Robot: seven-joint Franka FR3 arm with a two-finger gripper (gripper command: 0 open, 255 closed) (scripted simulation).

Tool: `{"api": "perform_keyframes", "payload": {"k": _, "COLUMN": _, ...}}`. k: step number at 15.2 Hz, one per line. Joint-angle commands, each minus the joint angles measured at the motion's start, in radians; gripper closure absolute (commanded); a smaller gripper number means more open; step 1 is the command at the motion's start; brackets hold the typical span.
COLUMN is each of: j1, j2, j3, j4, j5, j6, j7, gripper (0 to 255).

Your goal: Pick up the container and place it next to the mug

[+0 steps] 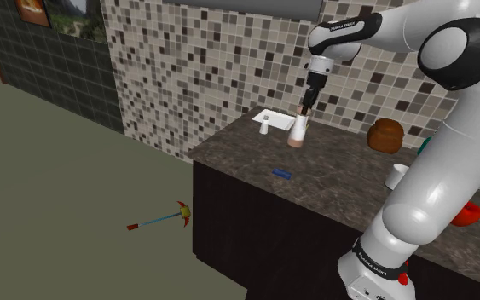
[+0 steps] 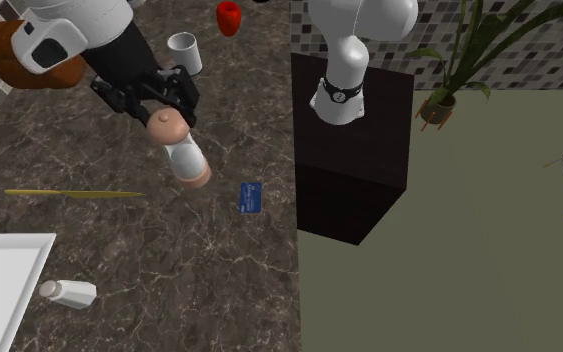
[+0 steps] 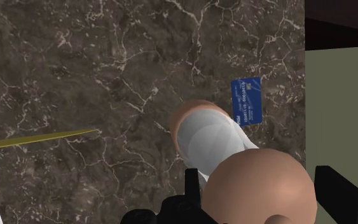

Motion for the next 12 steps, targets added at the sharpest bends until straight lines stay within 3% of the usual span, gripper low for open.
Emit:
{"api": "perform_keyframes", "payload": {"k": 1, "j1": 0.000, "j2": -0.003, "j3": 0.000, "j4": 0.024, "j5": -0.002, "j6": -0.027, "j7": 0.003, "gripper": 255}}
{"api": "perform_keyframes", "payload": {"k": 12, "j1": -0.001, "j2": 0.002, "j3": -0.001, "j4": 0.177, "j5": -0.001, "j6": -0.175, "j7": 0.016, "gripper": 255}}
